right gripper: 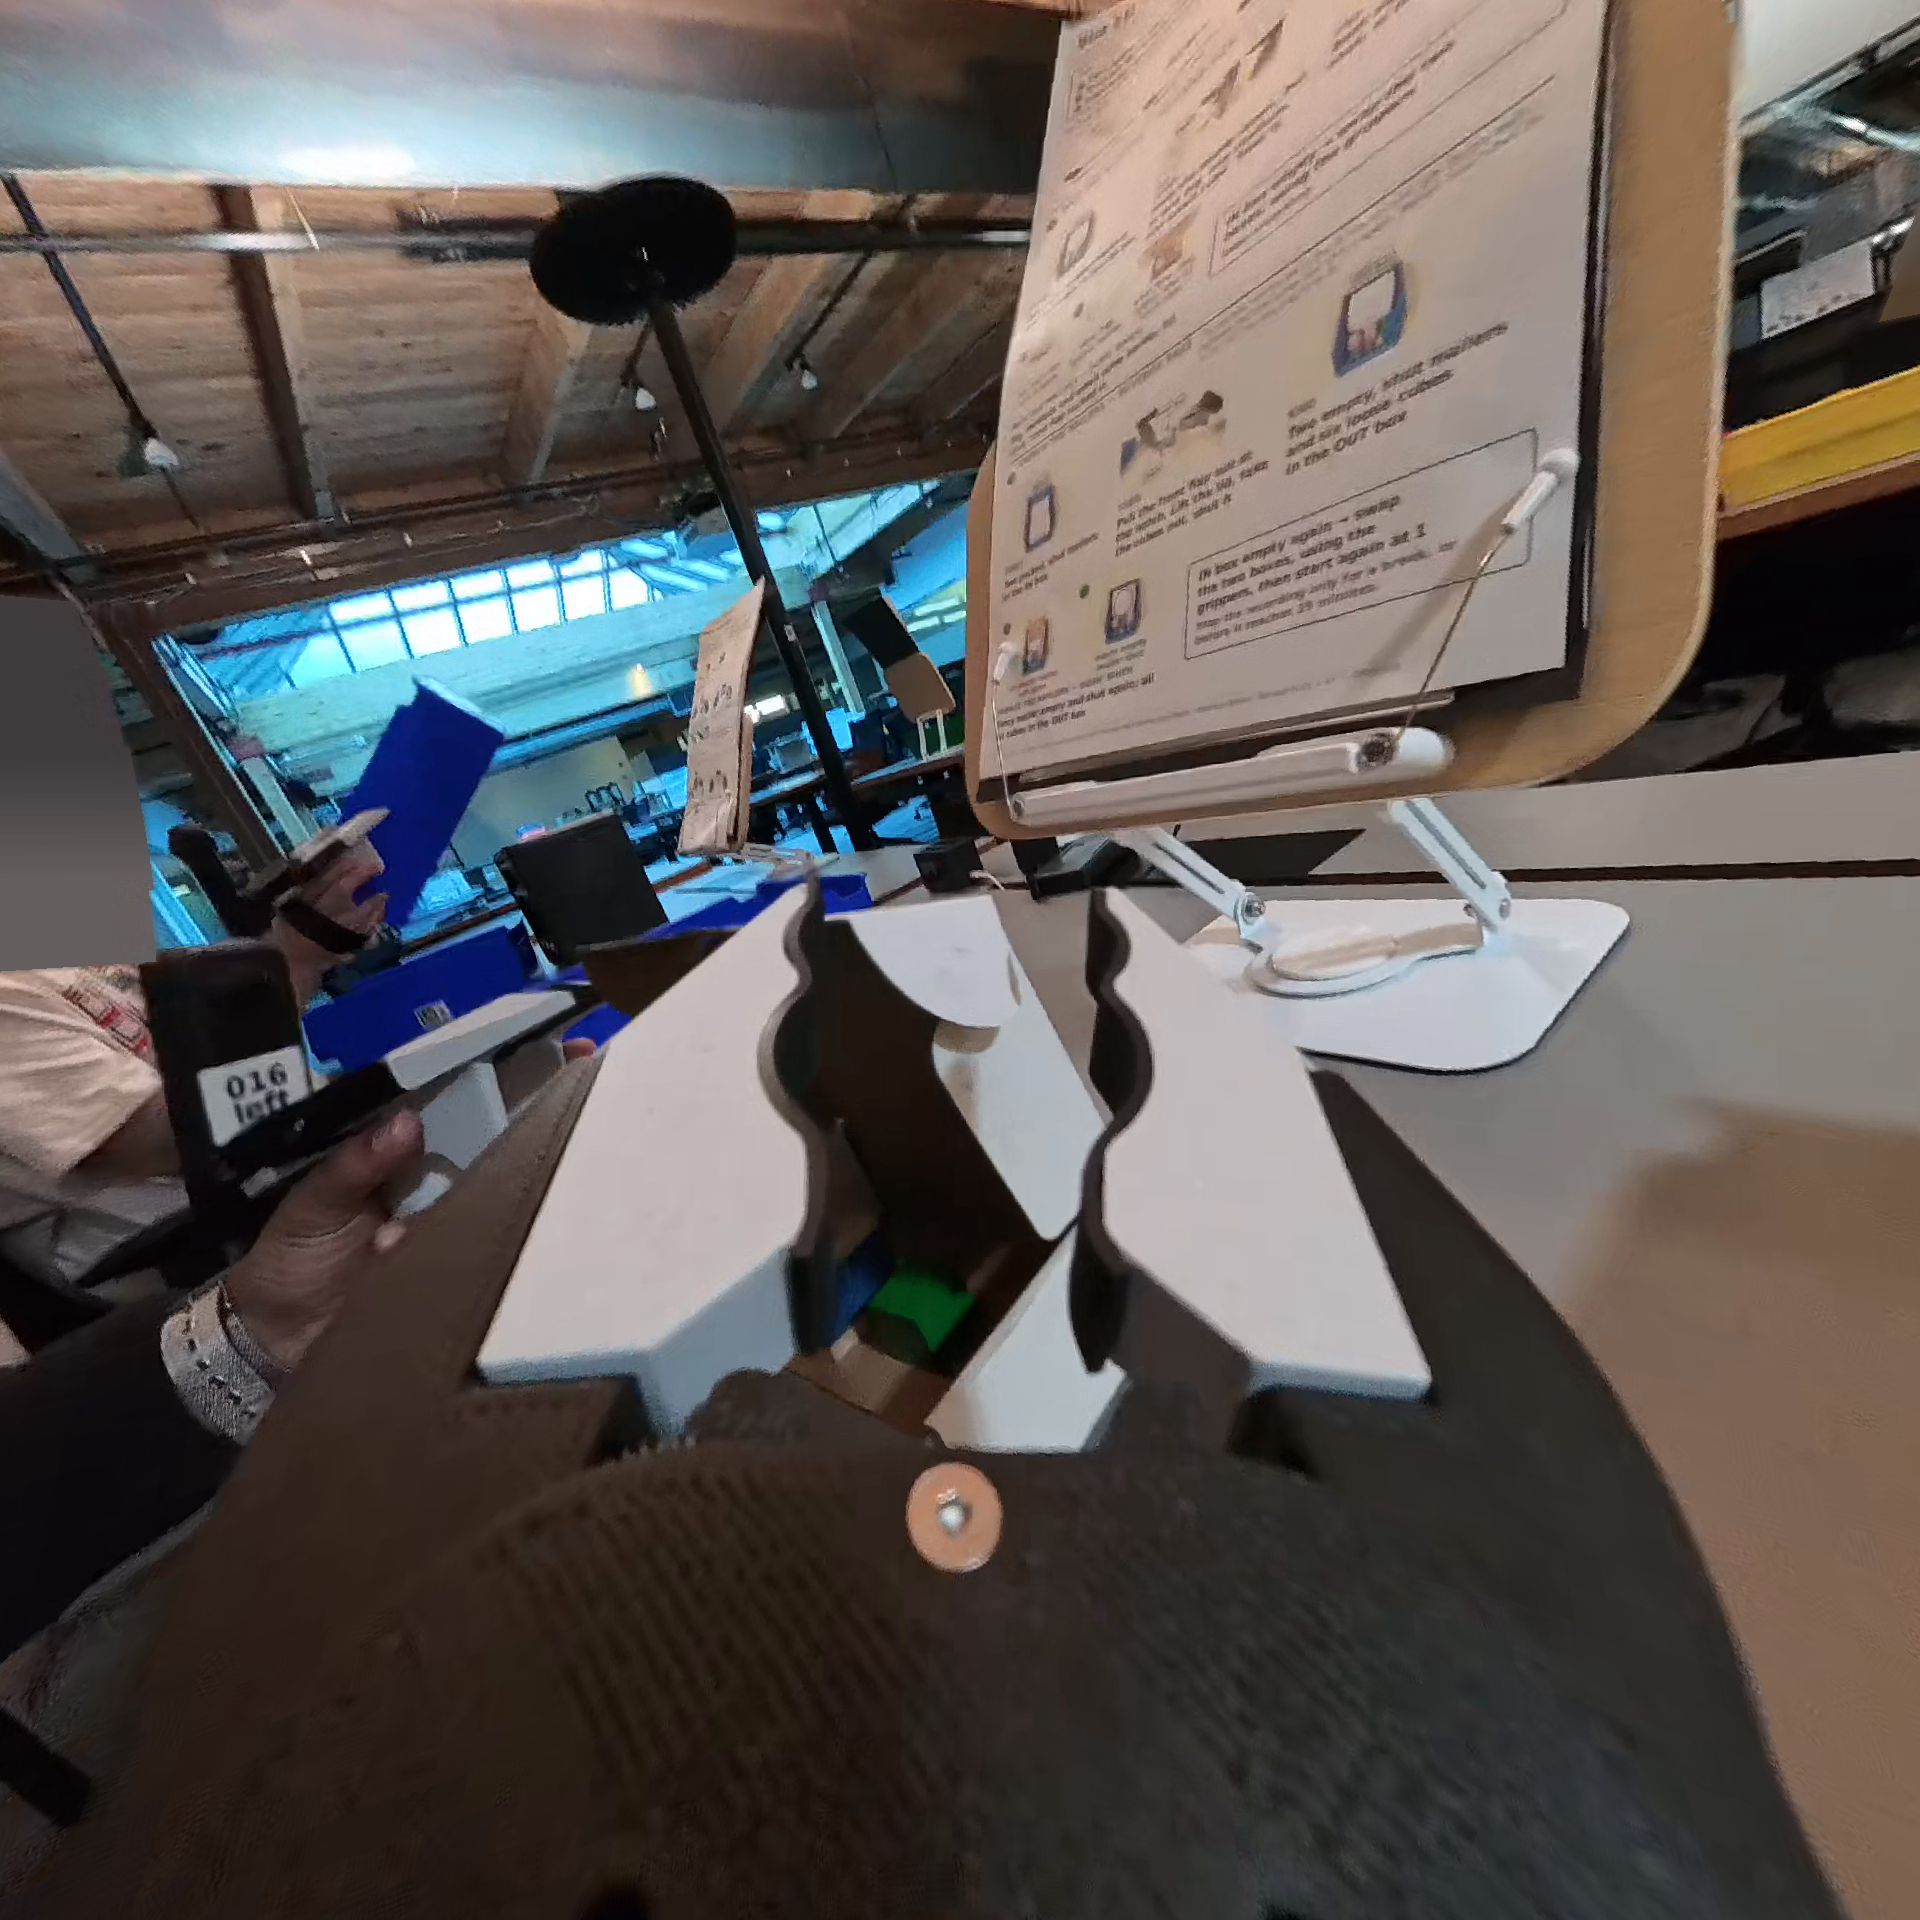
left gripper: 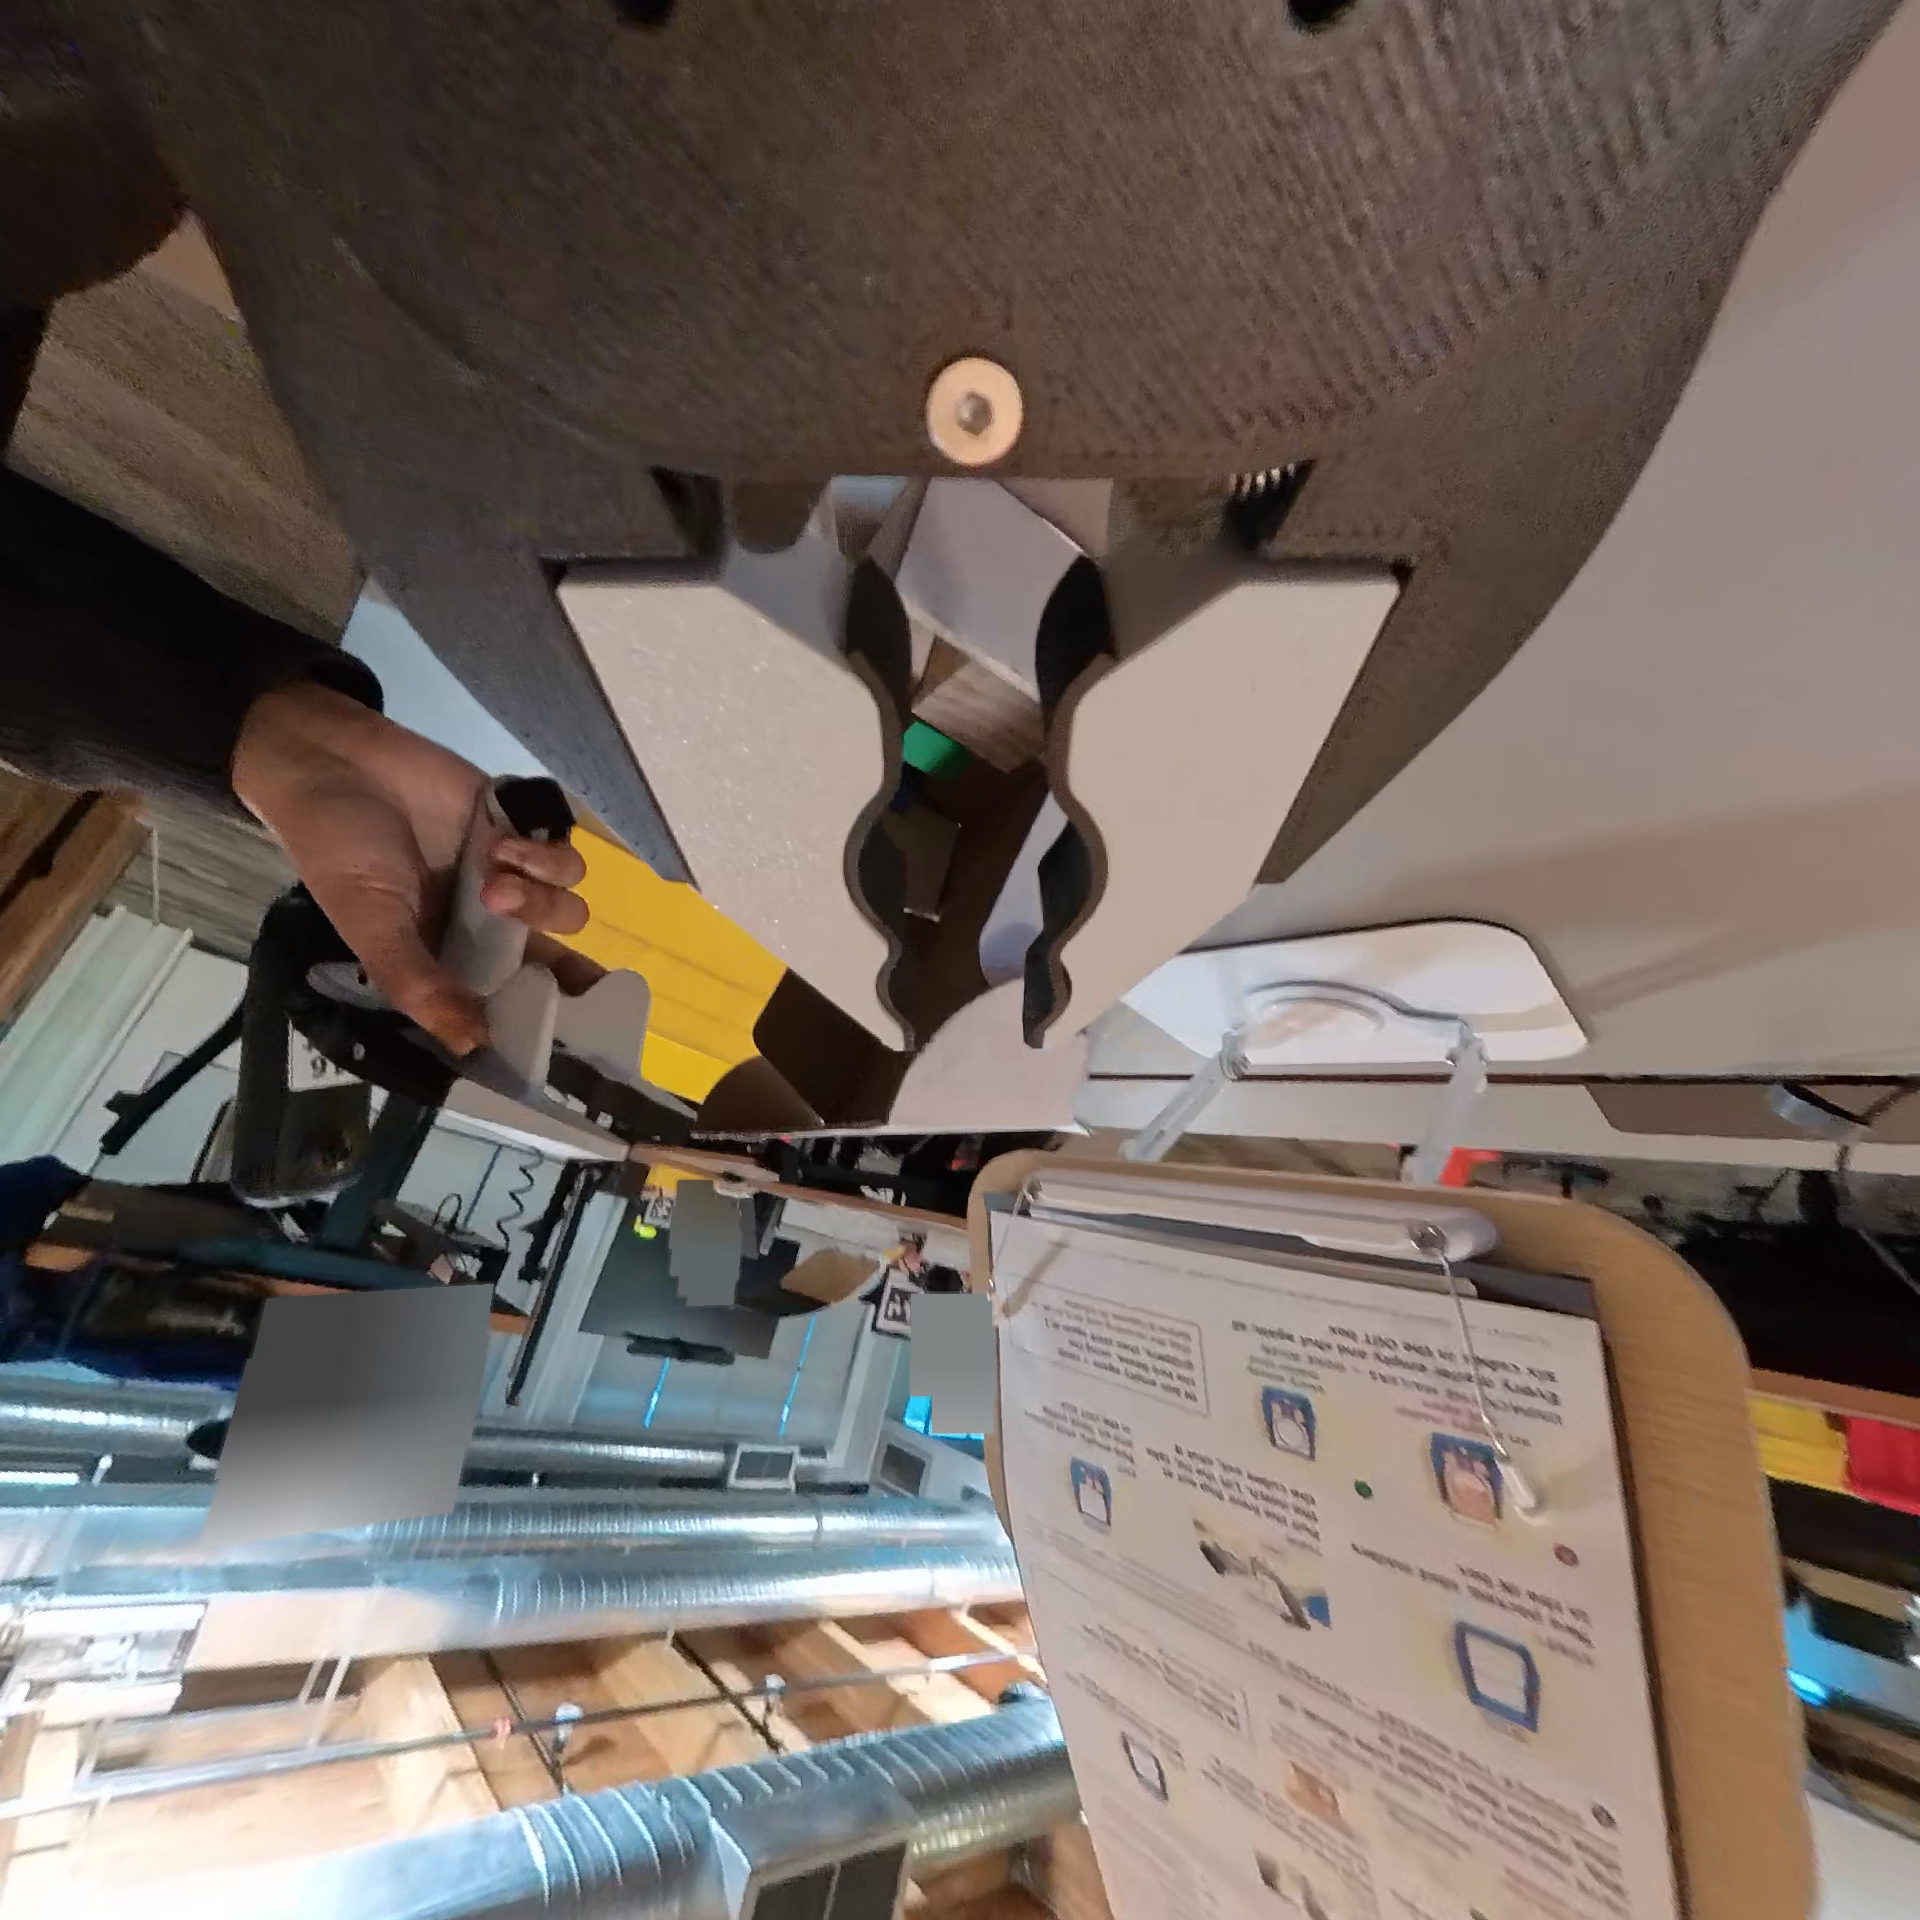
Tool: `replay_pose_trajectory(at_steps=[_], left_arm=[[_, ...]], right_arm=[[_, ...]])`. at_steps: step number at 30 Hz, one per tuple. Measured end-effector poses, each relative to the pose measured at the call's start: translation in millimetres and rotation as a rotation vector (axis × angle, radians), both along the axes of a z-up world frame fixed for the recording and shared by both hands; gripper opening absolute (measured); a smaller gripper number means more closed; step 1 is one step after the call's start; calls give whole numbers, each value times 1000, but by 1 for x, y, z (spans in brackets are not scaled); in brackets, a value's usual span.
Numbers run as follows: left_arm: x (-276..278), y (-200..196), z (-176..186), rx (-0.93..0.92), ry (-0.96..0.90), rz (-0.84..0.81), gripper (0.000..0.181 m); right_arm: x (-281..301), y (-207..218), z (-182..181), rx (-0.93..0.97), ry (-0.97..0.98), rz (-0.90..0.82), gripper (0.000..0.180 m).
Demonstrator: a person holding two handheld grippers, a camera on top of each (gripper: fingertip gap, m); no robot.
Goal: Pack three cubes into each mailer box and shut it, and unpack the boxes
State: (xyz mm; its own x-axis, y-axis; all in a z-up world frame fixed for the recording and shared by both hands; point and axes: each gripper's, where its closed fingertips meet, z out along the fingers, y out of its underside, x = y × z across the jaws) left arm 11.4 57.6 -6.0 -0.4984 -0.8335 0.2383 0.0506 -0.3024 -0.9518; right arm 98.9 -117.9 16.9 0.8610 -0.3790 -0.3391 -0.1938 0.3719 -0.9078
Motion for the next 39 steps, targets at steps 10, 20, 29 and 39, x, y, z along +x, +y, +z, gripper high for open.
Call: replay_pose_trajectory(at_steps=[10, 20, 29, 39], left_arm=[[-3, 4, 6, -132, -6, -57, 43], [1, -9, -8, -62, 54, -87, 51], [2, -10, -10, -61, 61, -92, 50], [2, -19, -16, -30, 87, -119, 50]], right_arm=[[-5, 15, -11, -1, 67, 104, 52], [-16, 32, -19, -30, 103, 204, 54], [-18, 35, -21, -47, 97, 217, 52], [-20, 42, -33, -76, 158, 259, 52]])
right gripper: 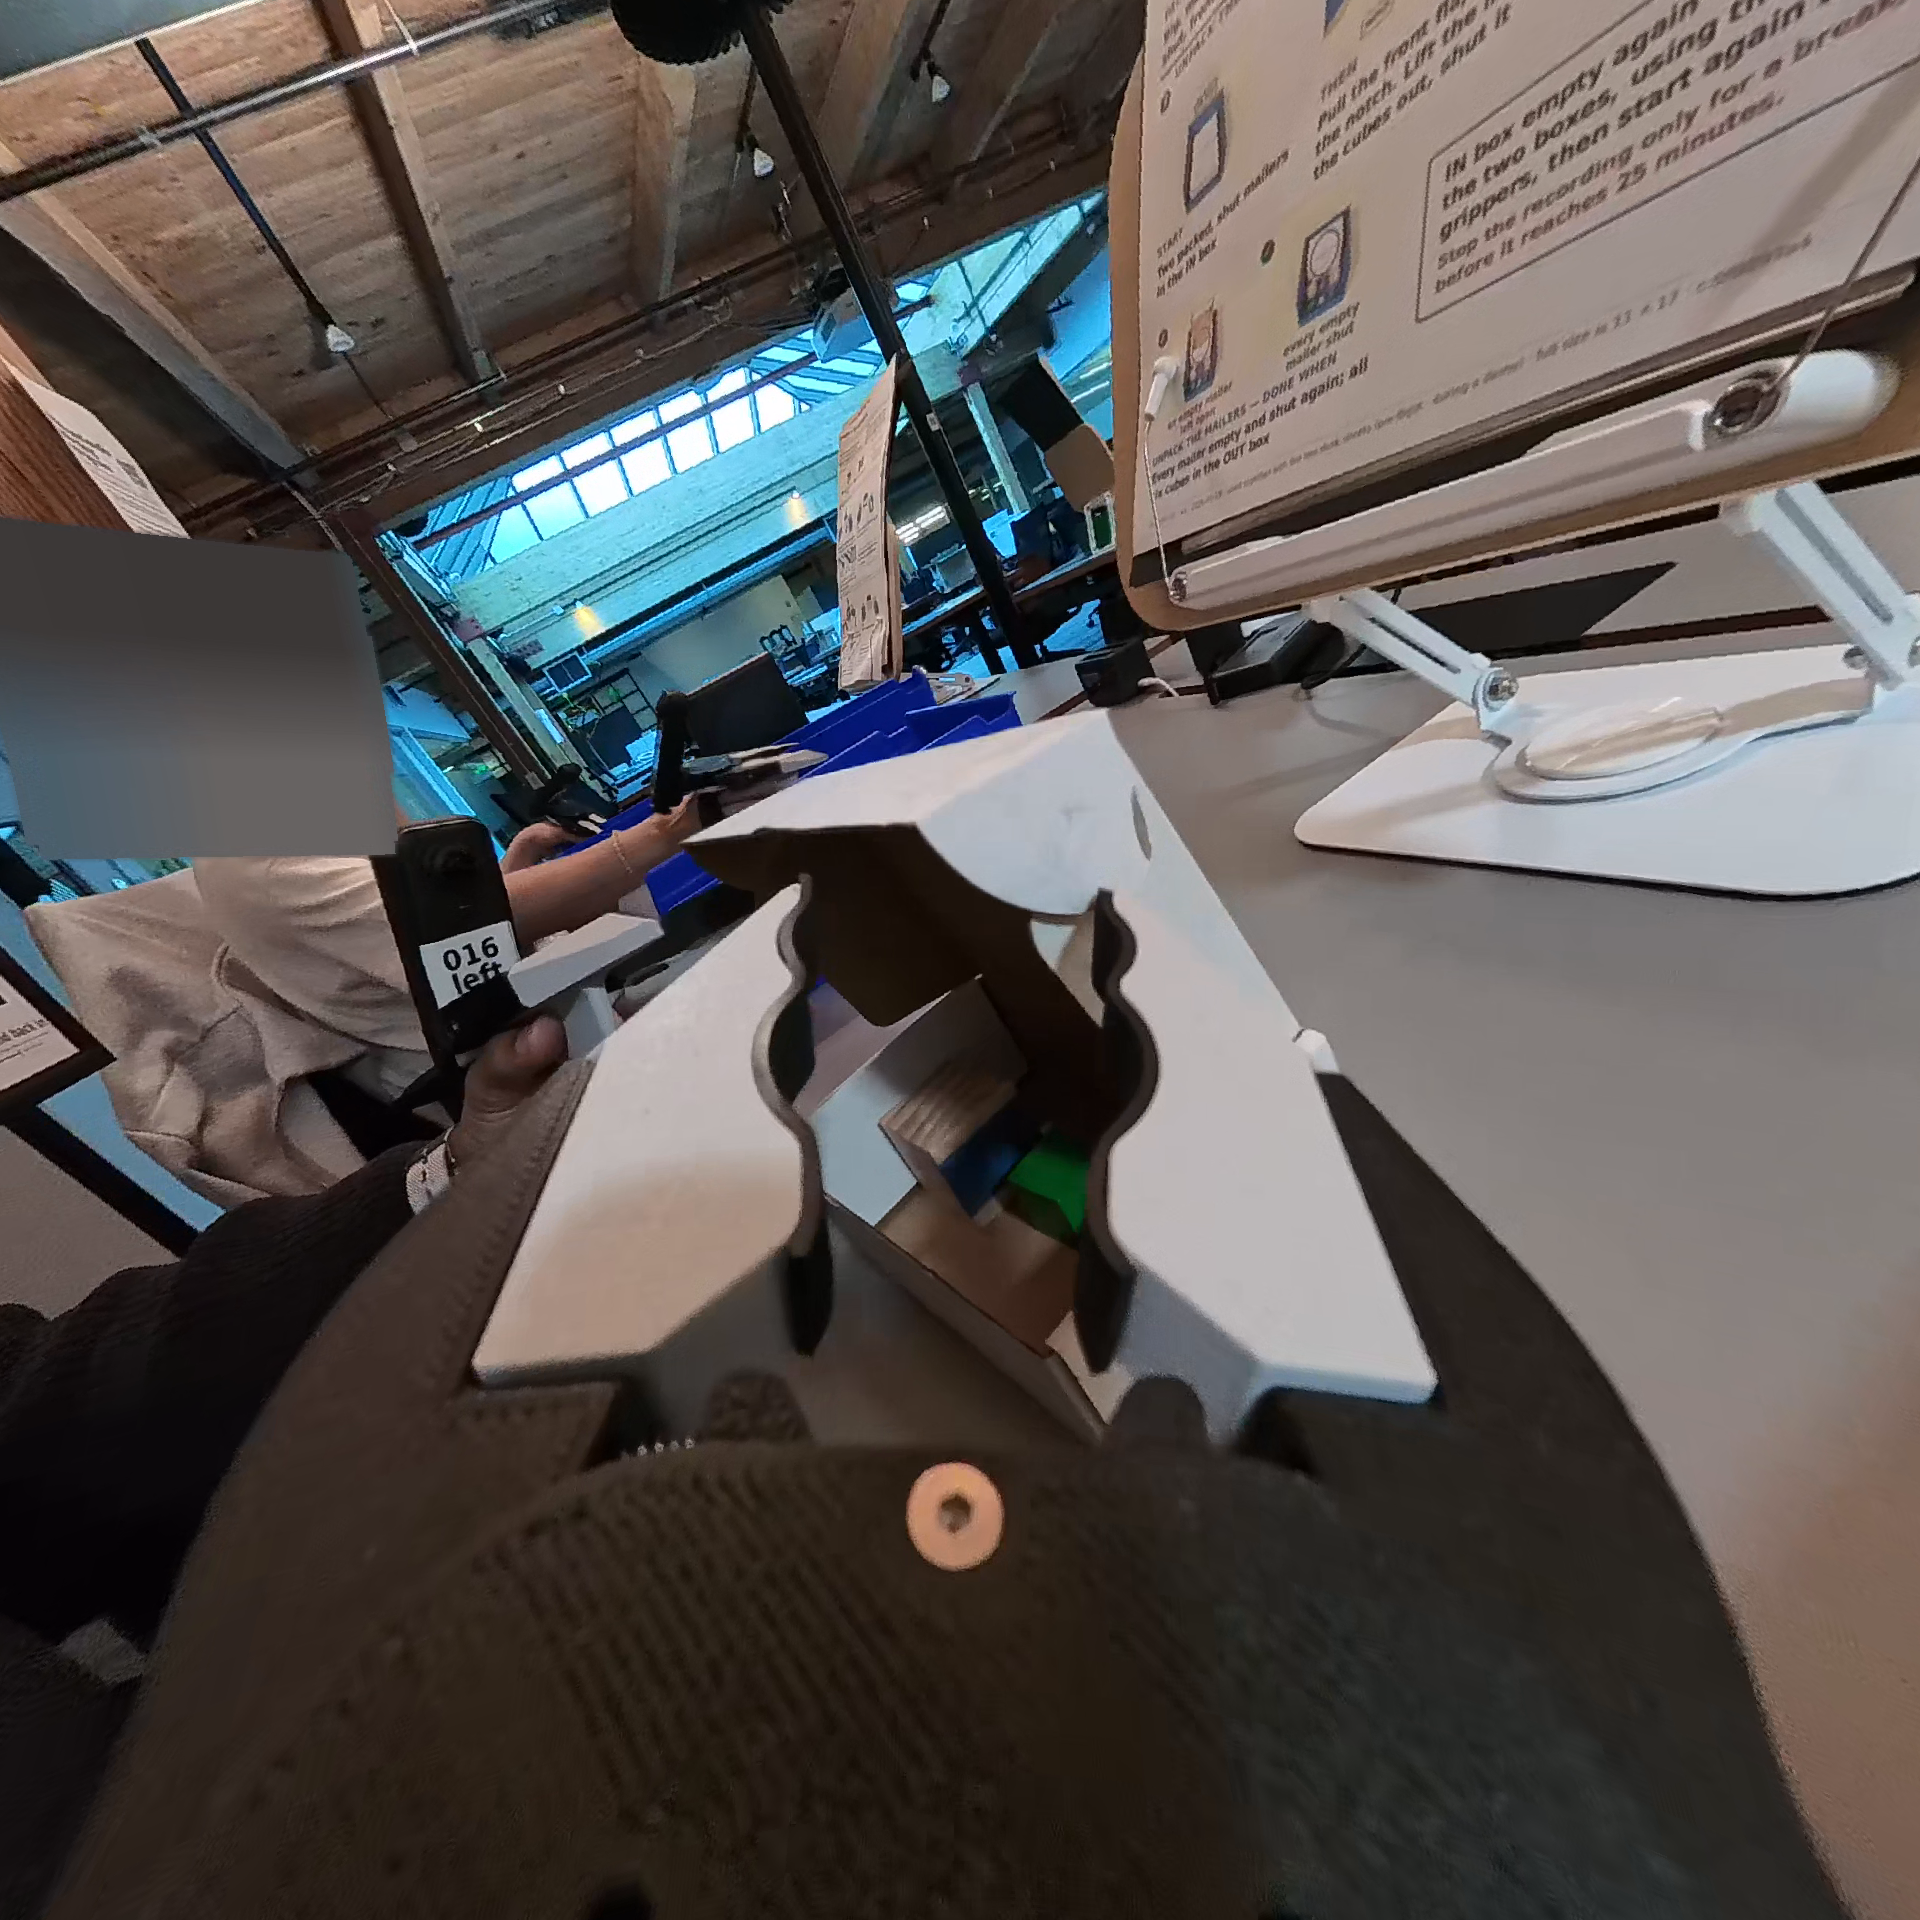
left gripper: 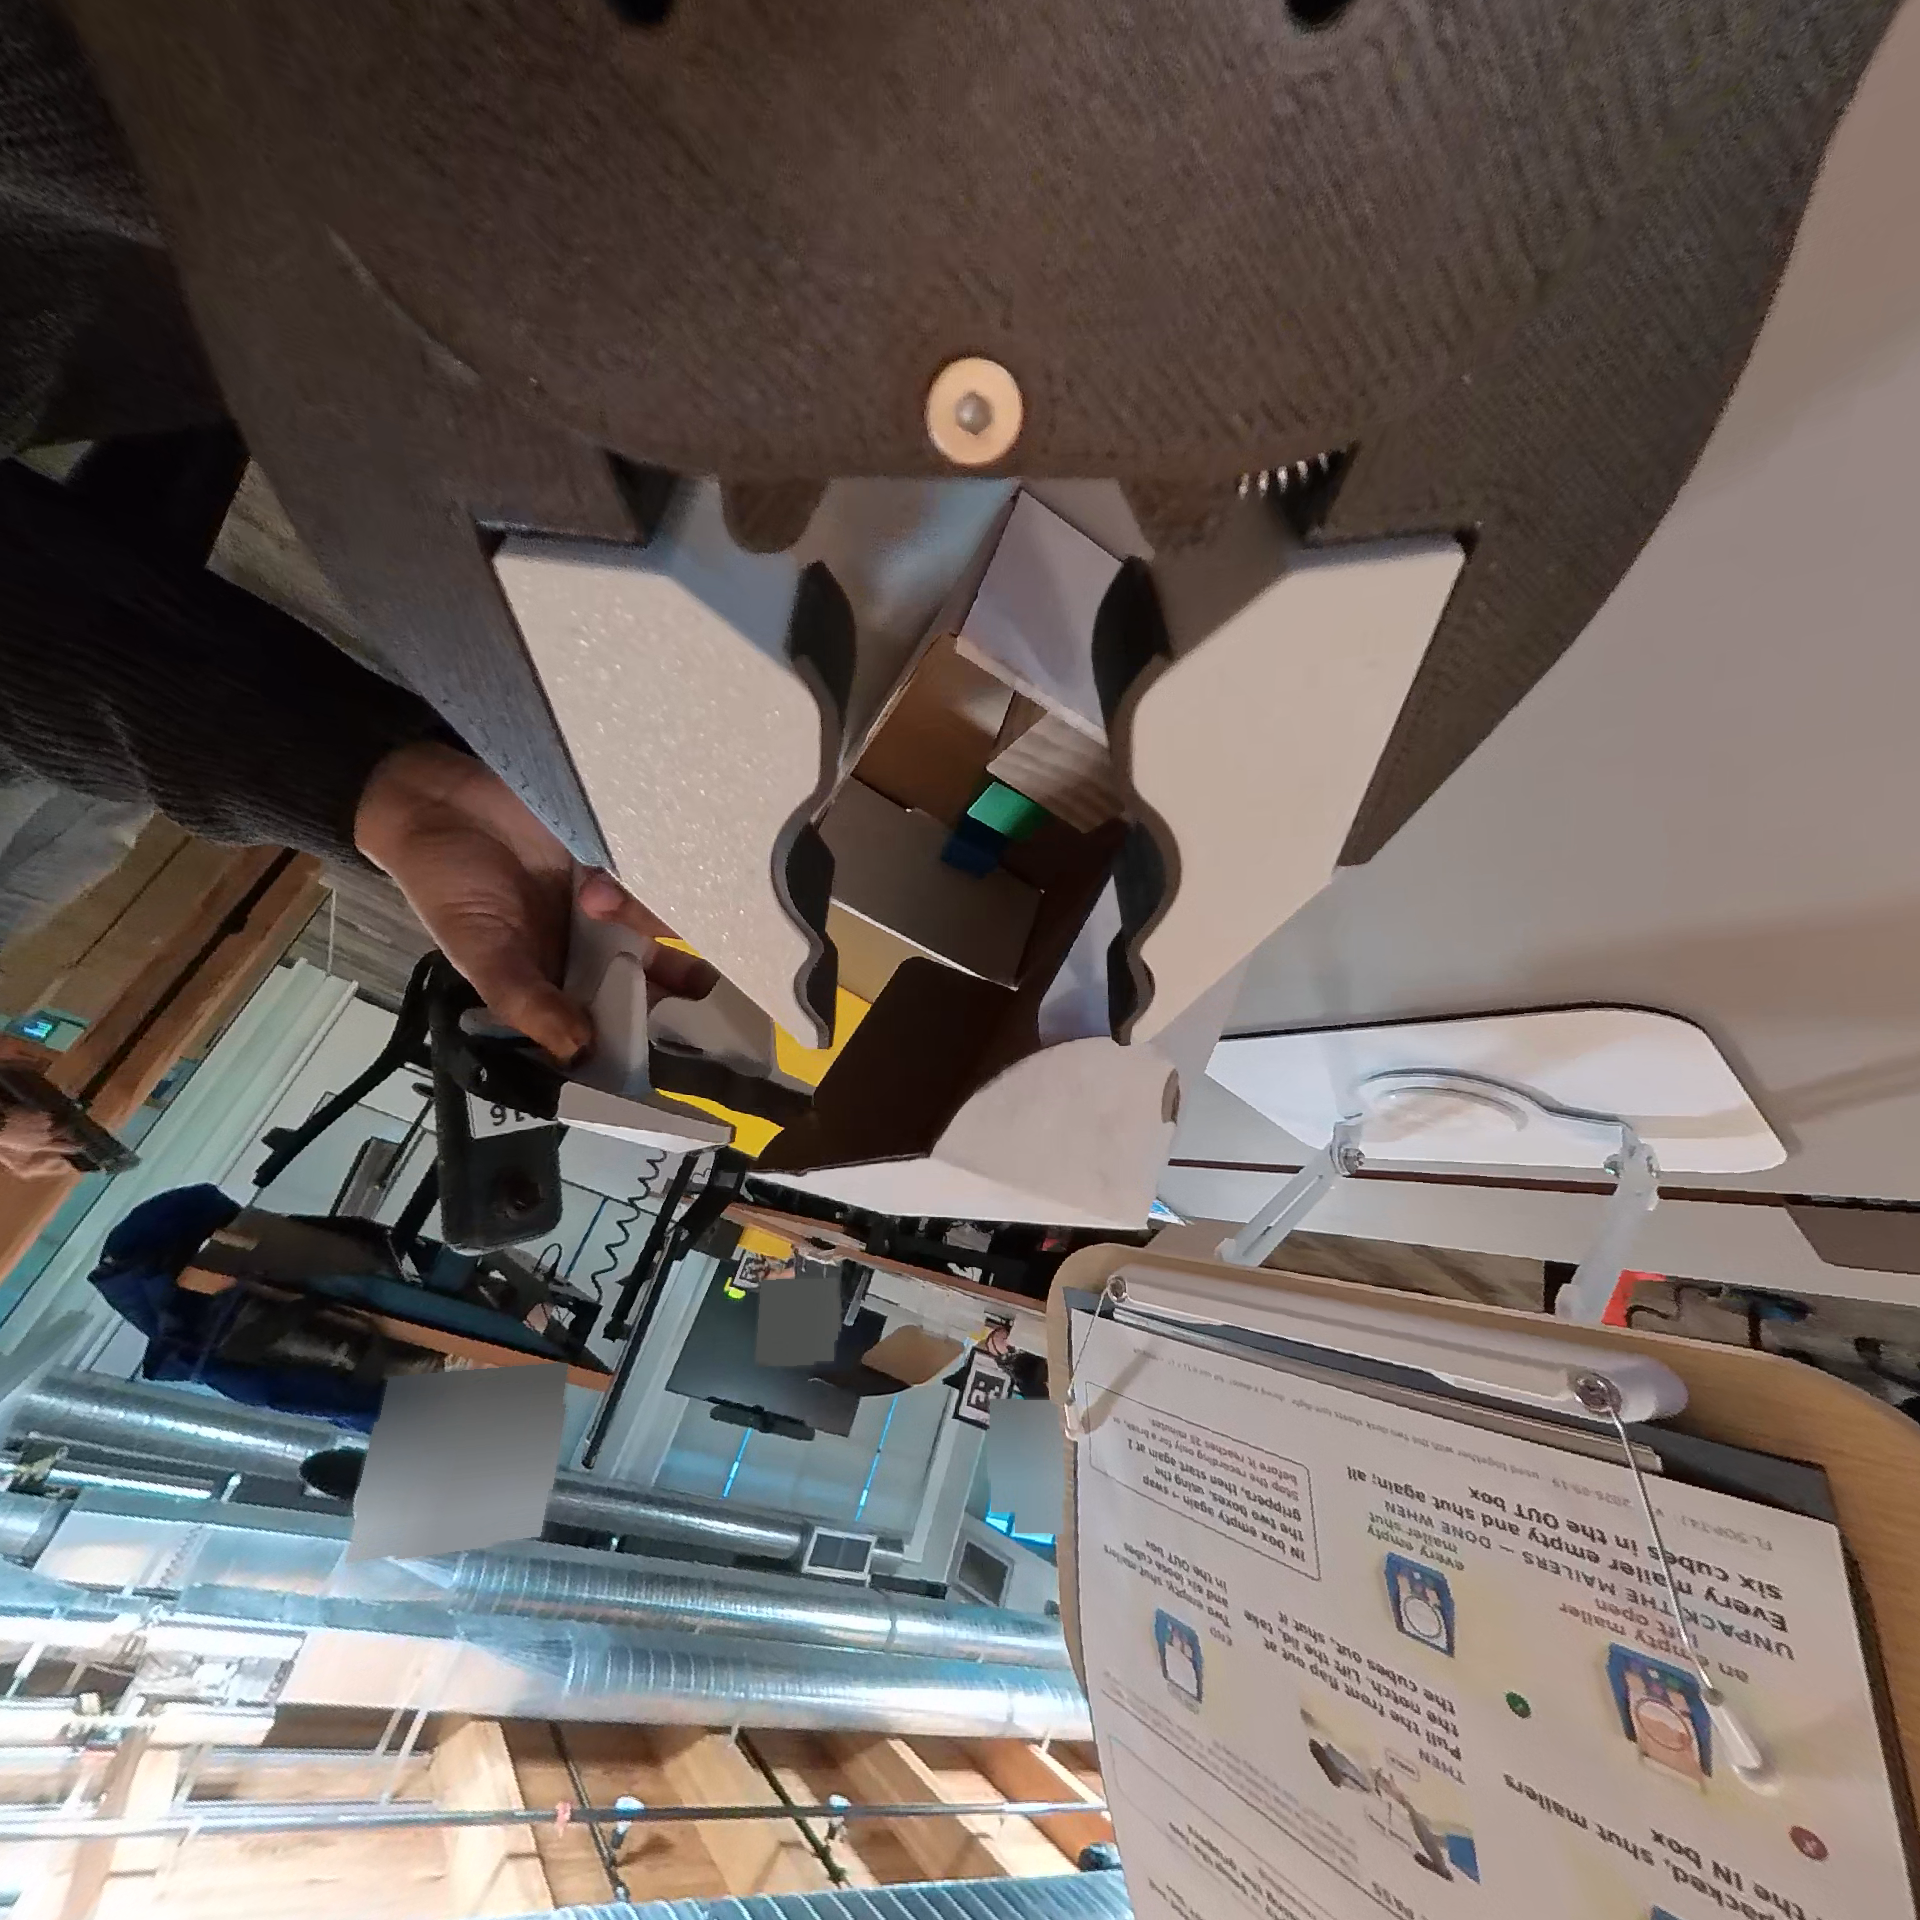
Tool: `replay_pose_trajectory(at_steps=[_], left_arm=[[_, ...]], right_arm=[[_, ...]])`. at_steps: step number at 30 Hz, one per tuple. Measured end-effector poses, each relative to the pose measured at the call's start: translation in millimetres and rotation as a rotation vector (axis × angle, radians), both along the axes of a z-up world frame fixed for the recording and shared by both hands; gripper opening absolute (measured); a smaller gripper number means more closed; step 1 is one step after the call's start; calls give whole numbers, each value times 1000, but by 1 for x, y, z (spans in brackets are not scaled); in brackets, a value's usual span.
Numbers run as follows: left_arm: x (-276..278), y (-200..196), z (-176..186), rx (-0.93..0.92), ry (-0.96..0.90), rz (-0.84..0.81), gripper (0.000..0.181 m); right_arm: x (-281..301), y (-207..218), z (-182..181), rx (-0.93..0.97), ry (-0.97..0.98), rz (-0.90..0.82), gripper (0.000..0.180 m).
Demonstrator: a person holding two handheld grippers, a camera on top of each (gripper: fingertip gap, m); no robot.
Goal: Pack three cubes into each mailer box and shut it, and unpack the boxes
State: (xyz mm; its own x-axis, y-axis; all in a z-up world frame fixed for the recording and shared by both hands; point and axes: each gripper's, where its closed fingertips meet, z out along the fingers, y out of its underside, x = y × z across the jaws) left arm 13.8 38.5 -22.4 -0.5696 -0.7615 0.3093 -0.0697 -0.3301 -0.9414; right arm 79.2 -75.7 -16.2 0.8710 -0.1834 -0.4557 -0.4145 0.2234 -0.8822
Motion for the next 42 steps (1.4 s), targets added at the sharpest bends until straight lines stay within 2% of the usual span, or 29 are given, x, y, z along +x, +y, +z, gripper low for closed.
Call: replay_pose_trajectory(at_steps=[6, 25, 38, 42], left_arm=[[-1, -12, -10, 32, 39, -56, 51], [0, -15, -17, 50, 70, -60, 53], [2, -20, -32, 128, 120, -69, 54], [2, -21, -40, 184, 136, -65, 57]], right_arm=[[-2, 6, -10, -34, 46, 35, 52], [0, 8, -19, -68, 76, 36, 48], [5, 8, -29, -115, 102, 16, 44], [6, 8, -35, -142, 115, 10, 48]])
